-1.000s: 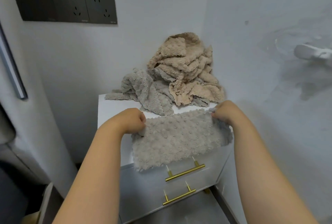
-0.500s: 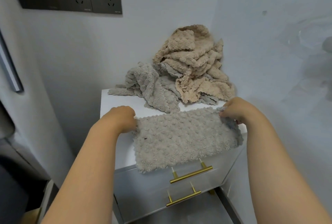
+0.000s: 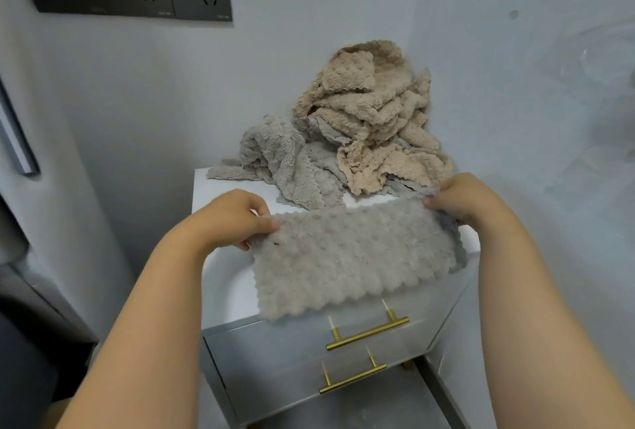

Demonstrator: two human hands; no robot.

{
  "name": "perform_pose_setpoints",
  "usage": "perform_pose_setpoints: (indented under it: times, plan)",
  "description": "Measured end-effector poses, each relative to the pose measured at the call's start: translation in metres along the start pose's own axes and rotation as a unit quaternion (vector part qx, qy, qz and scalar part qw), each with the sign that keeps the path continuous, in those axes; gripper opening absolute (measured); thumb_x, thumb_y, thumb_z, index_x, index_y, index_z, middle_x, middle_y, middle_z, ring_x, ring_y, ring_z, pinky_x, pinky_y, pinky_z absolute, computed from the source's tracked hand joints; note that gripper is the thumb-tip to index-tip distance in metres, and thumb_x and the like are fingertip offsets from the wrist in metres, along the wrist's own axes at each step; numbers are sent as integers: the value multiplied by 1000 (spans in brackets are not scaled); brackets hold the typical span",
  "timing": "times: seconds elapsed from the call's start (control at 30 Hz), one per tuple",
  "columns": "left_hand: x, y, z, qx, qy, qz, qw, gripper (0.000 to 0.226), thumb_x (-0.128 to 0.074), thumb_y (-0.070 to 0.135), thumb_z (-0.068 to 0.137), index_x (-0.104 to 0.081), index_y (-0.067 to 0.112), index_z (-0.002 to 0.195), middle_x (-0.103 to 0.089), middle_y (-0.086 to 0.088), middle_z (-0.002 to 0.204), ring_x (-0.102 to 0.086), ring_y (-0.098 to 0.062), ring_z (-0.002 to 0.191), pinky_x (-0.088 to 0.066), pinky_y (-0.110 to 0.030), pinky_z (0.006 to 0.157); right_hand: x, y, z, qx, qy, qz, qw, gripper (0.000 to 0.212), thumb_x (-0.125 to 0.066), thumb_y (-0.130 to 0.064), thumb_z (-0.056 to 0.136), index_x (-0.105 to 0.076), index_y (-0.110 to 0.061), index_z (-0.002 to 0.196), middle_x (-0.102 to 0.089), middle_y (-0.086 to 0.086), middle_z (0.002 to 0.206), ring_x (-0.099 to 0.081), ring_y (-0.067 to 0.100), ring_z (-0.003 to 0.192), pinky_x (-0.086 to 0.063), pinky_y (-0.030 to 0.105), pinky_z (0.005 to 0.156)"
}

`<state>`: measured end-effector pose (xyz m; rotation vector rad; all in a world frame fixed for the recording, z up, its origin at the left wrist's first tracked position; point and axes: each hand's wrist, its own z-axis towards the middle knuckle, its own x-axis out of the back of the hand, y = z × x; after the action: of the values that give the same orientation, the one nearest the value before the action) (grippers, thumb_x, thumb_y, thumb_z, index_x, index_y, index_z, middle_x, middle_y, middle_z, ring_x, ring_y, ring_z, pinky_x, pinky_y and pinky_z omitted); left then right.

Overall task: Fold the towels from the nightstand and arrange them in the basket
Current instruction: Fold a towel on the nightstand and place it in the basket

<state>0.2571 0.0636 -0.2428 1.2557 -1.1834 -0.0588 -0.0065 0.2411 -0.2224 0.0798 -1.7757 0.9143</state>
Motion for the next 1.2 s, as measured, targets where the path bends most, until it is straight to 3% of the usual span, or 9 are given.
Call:
perform_pose_setpoints:
  times: [0.13, 0.27, 0.4, 0.57, 0.67, 0.77, 0.93, 1.07, 1.2]
  plan:
    - [2, -4, 12, 25, 97, -28, 995, 17, -68, 20, 87, -59, 10, 75, -65, -3, 59, -60, -12, 47, -45, -24, 49, -11, -2, 13, 38, 96, 44, 994, 49, -66, -13, 86, -30, -13, 53, -28, 3, 55, -27, 17, 51, -19, 30, 48]
    - [-16, -10, 22, 56, 171, 160, 970, 16, -69, 24, 83, -63, 20, 97, -68, -6, 101, -62, -25, 93, -49, -32, 75, -43, 0, 25, 31, 137, 45, 989, 16, -70, -20, 83, -59, -9, 77, -58, 7, 72, -54, 25, 69, -37, 28, 57]
    - [-34, 7, 22, -82, 178, 224, 955, 46, -62, 25, 89, -50, 22, 133, -53, -4, 132, -42, -24, 125, -42, -39, 97, -54, 0, 28, 21, 128, 1, 992, 42, -73, -26, 81, -58, -10, 116, -64, 10, 107, -62, 31, 94, -48, 33, 73]
    - [-65, 29, 15, -181, -22, 234, 955, 60, -46, 50, 93, -32, 27, 146, -30, 1, 153, -22, -24, 142, -23, -44, 115, -43, 0, 20, -3, 127, -75, 989, 17, -68, -18, 78, -57, -11, 89, -58, 10, 90, -59, 31, 87, -42, 29, 62]
    - [-88, 23, 11, -123, -119, 339, 925, 70, -30, 62, 93, -3, 34, 151, 9, 2, 160, 11, -23, 147, 2, -49, 118, -33, 6, 7, -68, 83, -105, 989, 33, -67, -31, 78, -55, -12, 103, -57, 11, 108, -59, 31, 100, -41, 29, 67]
    - [-95, 18, 9, -98, -118, 361, 920, 71, -25, 65, 92, 5, 37, 150, 19, 3, 158, 20, -22, 145, 10, -50, 115, -34, 10, -2, -102, 10, -131, 986, 45, -61, -44, 82, -55, -15, 116, -56, 11, 117, -56, 29, 105, -41, 30, 74]
    - [-100, 21, -7, -79, -109, 363, 922, 72, -24, 68, 91, 8, 38, 149, 21, 3, 157, 20, -23, 144, 9, -56, 114, -50, 26, -29, -144, -2, -61, 988, 46, -55, -38, 85, -52, -6, 118, -58, 13, 114, -60, 32, 102, -46, 32, 75]
    - [-101, 25, -22, -74, -127, 389, 909, 83, -30, 74, 85, 10, 38, 149, 22, 2, 157, 18, -26, 145, 4, -58, 115, -44, 28, -39, -150, -19, 137, 979, 30, -62, -23, 89, -43, -5, 74, -54, 12, 67, -57, 28, 56, -53, 36, 62]
    - [-86, 32, -30, -109, -116, 380, 911, 75, -36, 67, 89, -14, 31, 151, -13, -4, 159, -14, -31, 143, -22, -49, 115, -32, 30, -50, -145, -49, 254, 955, 27, -68, 0, 84, -42, -3, 75, -41, 10, 59, -38, 19, 48, -39, 28, 45]
